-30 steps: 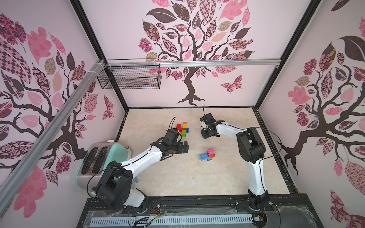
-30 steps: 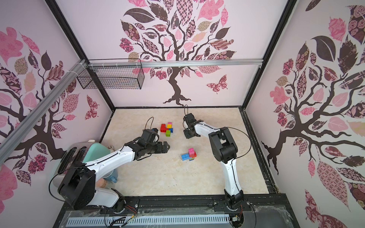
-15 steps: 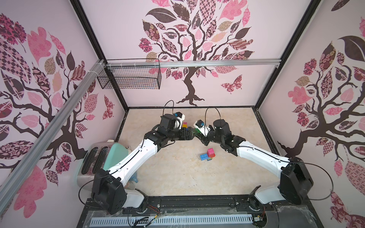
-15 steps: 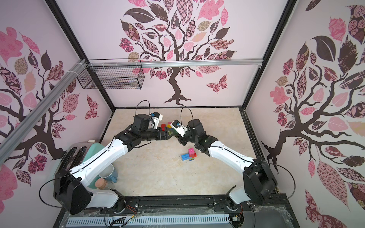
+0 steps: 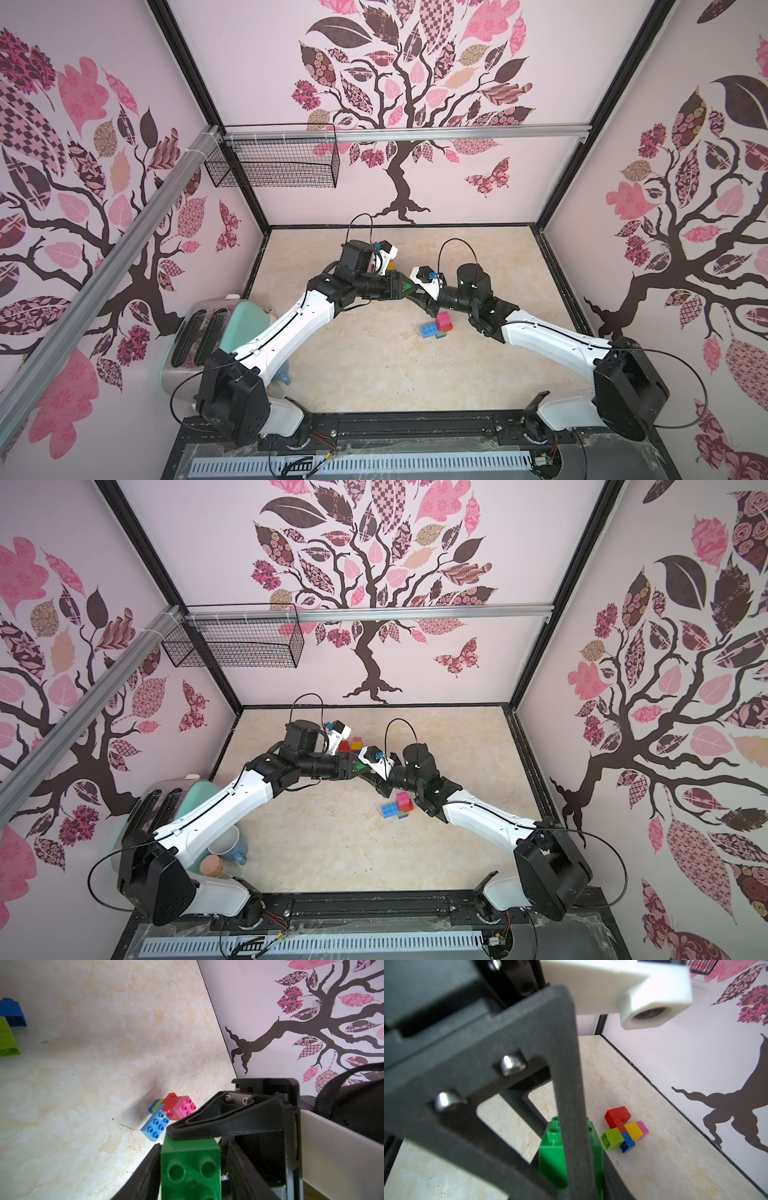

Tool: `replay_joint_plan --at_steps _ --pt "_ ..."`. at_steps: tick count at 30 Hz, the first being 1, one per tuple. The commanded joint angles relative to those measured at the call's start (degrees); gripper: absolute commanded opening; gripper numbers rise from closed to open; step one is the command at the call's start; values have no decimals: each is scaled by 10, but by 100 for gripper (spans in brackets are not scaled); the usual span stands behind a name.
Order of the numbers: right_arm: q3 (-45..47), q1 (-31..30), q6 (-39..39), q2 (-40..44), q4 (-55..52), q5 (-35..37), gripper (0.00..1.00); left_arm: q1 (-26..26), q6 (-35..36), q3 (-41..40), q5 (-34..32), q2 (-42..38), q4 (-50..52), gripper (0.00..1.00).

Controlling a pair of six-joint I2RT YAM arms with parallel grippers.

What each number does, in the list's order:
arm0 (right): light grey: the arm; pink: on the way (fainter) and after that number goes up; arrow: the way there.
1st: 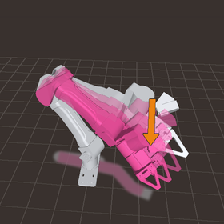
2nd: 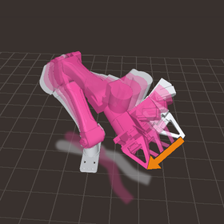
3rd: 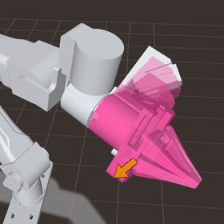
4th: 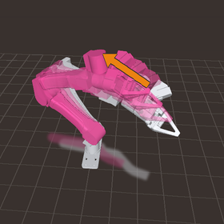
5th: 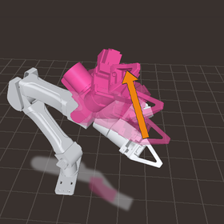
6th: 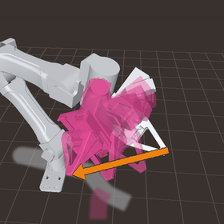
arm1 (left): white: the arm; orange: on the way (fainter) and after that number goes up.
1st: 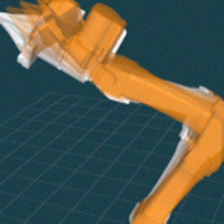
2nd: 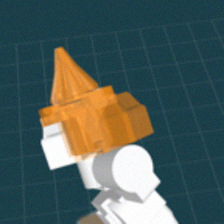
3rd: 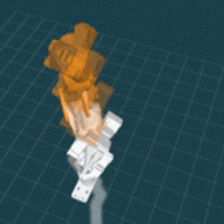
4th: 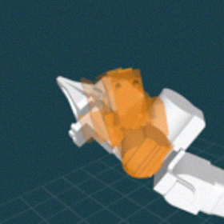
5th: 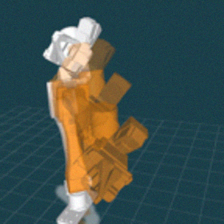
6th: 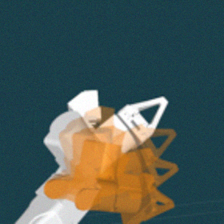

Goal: Assemble the number 4 with lego
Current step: Place the lego brick at the center of the board.

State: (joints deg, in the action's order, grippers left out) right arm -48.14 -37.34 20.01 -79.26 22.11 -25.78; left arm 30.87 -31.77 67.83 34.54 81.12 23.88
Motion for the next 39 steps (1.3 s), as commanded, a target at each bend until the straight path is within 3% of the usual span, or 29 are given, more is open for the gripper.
replay_joint_plan --at_steps 1,4,6,8,13,14,16,19,24,28,30,32,39 --pt "-5 -3 -25 3 41 -12 12 1 10 9 31 0 -3 43" --pt "-6 -2 -20 -1 37 -30 18 1 15 3 31 -3 -8 17" --pt "0 -3 -13 7 30 -19 31 0 25 2 2 -2 -2 0" --pt "25 -2 -4 33 35 15 50 3 53 5 -84 -1 35 0" --pt "88 1 -41 119 49 173 77 45 143 -10 -334 19 108 0" --pt "97 4 -63 135 44 208 99 53 155 -12 -362 30 121 0" --pt "112 9 -119 163 38 280 99 70 166 -16 -401 62 150 0" --pt "118 24 -223 198 -20 378 99 96 171 -47 -390 98 130 0" --pt "155 52 -282 250 -57 416 99 156 247 -107 -374 125 37 0" --pt "158 63 -284 270 -89 426 100 159 259 -148 -363 152 -20 2" --pt "156 64 -273 274 -98 427 99 158 258 -168 -362 152 -40 10" --pt "156 64 -266 277 -104 426 99 158 261 -188 -355 141 -61 27" --pt "160 64 -264 282 -110 424 99 156 262 -251 -351 99 -140 60"
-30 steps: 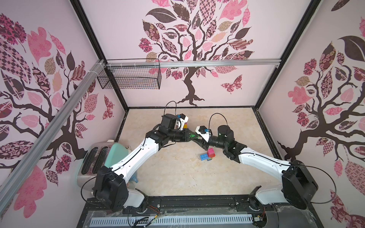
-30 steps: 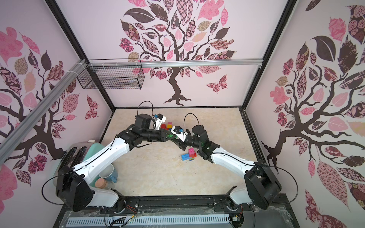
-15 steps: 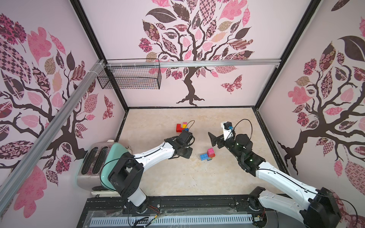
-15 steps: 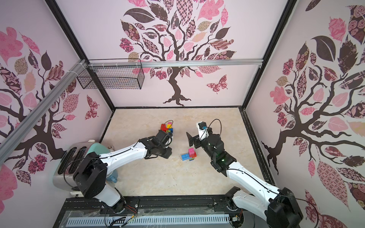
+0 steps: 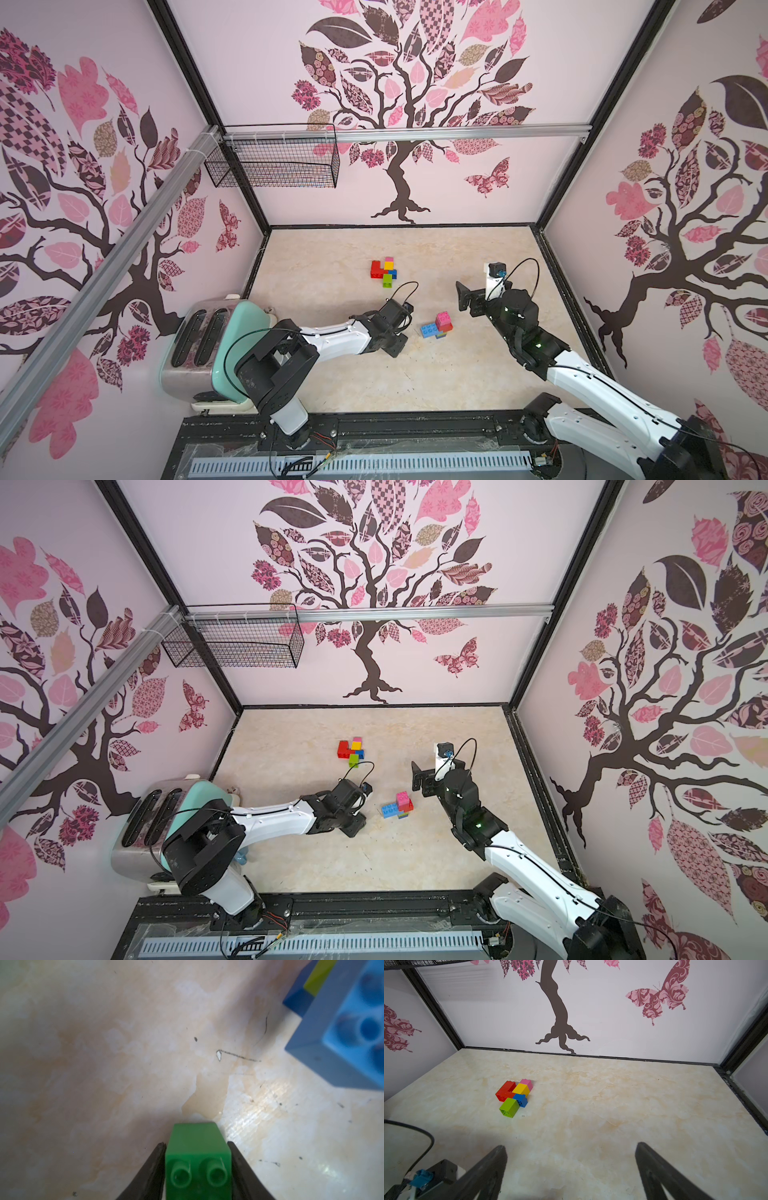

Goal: Assemble the number 4 with lego
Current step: Place the lego brick at the center of the board, then pick up the lego brick from the center of the board.

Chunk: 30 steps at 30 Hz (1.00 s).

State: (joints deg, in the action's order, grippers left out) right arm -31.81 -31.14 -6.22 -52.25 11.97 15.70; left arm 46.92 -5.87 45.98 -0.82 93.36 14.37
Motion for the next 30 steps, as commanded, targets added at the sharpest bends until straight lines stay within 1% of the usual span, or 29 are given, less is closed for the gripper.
replay_joint_plan --at_steps 1,4,5,6,8,9,10,11,13,14,17,20,23,26,30 --pt "-2 1 -3 13 -8 10 100 -6 1 -52 4 -38 -72 66" --pt "7 1 -3 21 -4 11 100 -12 -10 -124 15 -86 -186 81" --pt "8 2 -2 23 -3 11 99 -14 -15 -148 15 -98 -228 84" --pt "11 2 0 26 -1 11 99 -17 -15 -176 22 -106 -294 85" --pt "13 1 1 28 1 11 100 -17 7 -240 34 -112 -428 85" --pt "15 2 2 27 2 11 99 -17 16 -275 31 -107 -508 85" --pt "15 2 0 27 1 11 100 -17 21 -297 23 -96 -565 85" --pt "14 2 -3 26 1 11 100 -17 29 -302 19 -86 -586 85" --pt "17 2 -10 25 6 13 99 -17 50 -291 25 -62 -582 81" --pt "18 2 -13 24 10 13 99 -17 53 -291 26 -51 -595 79" --pt "17 2 -13 23 14 4 99 -18 56 -301 22 -15 -670 77" --pt "14 2 -12 21 13 -1 99 -17 57 -298 32 12 -698 73" --pt "13 2 -10 22 15 2 99 -18 55 -306 23 40 -743 69" --pt "15 1 -9 26 16 2 100 -20 50 -311 30 49 -758 63" --pt "16 2 -9 28 13 4 100 -21 49 -321 45 40 -758 59"
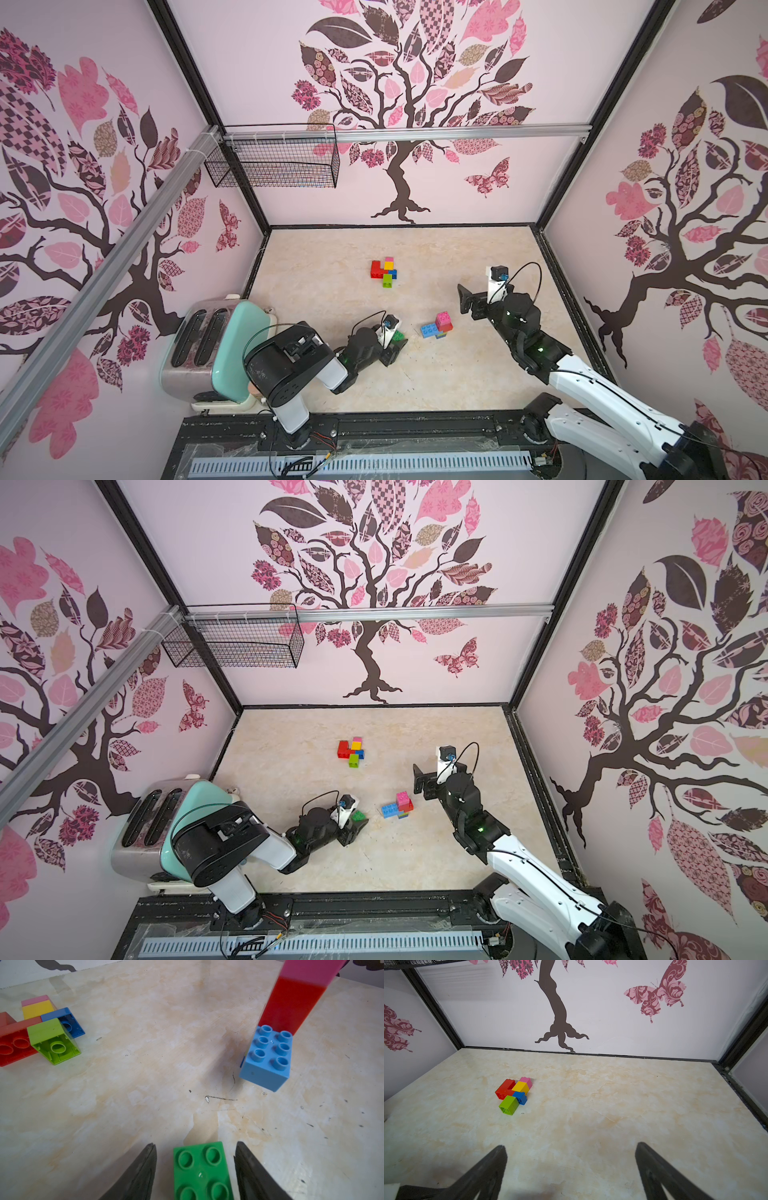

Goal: Assemble the number 4 with lego
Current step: Pick up the lego brick from the center of the board, then assemble the lego brick with the lego brick.

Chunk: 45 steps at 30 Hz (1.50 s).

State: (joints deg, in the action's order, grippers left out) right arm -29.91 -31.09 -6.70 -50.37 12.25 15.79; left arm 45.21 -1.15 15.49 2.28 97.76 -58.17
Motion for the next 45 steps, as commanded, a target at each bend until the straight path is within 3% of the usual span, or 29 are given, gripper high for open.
replay_joint_plan --at_steps 1,9,15,18,22,31,35,45 --pt "-3 2 -4 10 10 2 100 -4 2 -19 17 -7 -32 58" --pt "2 1 -12 11 11 -8 99 -5 12 -12 32 -6 -11 38" --pt "8 -2 -76 7 -42 -128 99 -5 12 -14 10 -21 -5 1" --pt "35 -59 -99 15 -32 -127 99 -6 -2 -8 -24 -48 26 0" --pt "59 -129 -130 -18 -19 -42 93 -6 -29 6 -43 -92 72 0" --pt "60 -132 -92 -141 77 -33 74 -5 -82 27 -74 -189 159 0" --pt "59 -133 -82 -176 106 -36 57 -6 -83 26 -77 -215 172 0" --pt "54 -138 -17 -247 125 -12 29 -6 -86 41 -94 -254 213 0"
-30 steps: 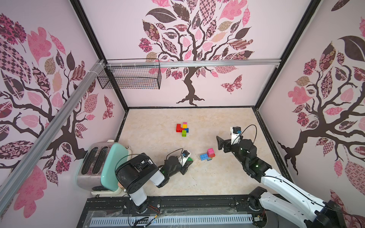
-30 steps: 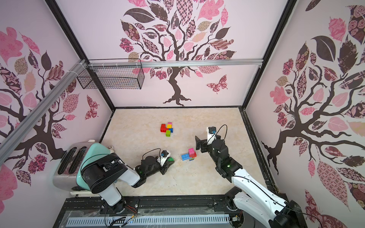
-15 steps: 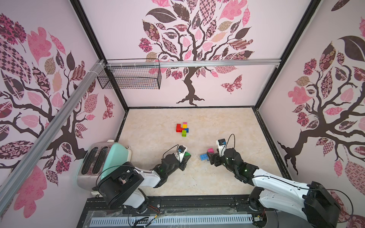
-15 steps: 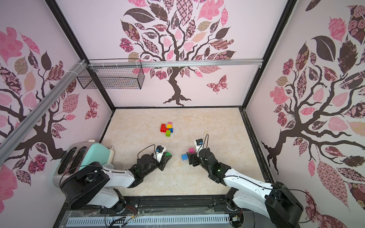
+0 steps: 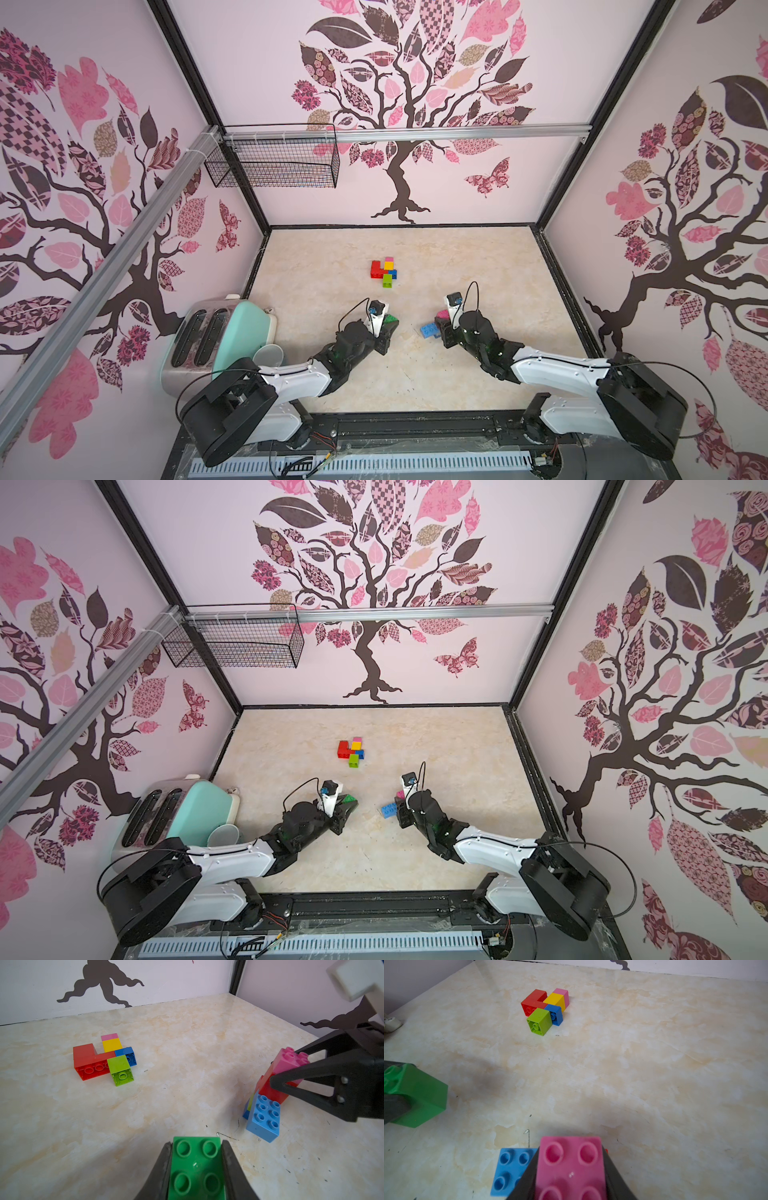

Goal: Assemble the number 4 with lego
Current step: Assemble the lego brick with the lego brick.

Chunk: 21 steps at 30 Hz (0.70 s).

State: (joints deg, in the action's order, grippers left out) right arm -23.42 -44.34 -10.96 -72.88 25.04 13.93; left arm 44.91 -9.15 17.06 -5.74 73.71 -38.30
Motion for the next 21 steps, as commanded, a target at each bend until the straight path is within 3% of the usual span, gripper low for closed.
replay_joint_plan --at_steps 1,5,9,14,21 --pt "-9 -5 30 -24 0 8 26 -4 -8 28 -18 -18 19 0" --pt "-13 -5 73 -32 17 3 17 -16 -18 39 -20 -33 41 0" --pt "-30 -4 92 -60 31 -21 0 -34 -32 57 -9 -45 74 0" --pt "-61 -5 72 -99 24 -42 0 -37 -41 88 -13 -46 116 0" --pt "-61 -5 74 -118 7 -40 0 -35 -28 92 33 -34 74 0"
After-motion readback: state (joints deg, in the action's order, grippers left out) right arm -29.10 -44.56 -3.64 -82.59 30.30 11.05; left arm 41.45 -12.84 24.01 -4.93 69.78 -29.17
